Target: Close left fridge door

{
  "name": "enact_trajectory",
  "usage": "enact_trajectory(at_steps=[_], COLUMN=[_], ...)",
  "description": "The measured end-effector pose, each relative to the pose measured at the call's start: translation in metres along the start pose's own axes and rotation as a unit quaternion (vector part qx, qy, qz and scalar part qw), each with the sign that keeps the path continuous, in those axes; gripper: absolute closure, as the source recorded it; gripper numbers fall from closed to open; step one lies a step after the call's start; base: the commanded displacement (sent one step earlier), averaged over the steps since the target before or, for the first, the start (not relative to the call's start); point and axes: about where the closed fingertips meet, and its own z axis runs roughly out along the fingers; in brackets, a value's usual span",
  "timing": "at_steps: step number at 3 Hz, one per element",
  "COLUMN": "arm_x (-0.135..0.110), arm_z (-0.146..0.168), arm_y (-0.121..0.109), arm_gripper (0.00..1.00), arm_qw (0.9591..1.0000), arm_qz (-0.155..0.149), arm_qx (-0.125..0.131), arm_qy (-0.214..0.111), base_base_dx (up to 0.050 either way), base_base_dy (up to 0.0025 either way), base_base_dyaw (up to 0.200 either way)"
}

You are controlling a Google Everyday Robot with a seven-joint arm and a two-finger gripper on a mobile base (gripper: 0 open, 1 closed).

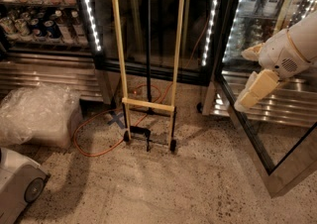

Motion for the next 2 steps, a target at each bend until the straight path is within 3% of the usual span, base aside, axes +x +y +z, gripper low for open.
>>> enact_trajectory(at_steps=[2], arm_x=[0.0], arm_z=[0.0], arm_y=[0.0], arm_gripper=[0.0], arm_qw=[1.0], arm_qz=[0.0], arm_qx=[0.0], arm_qy=[0.0], base_base_dx=[0.05], base_base_dy=[-0.00003], base_base_dyaw=[0.001])
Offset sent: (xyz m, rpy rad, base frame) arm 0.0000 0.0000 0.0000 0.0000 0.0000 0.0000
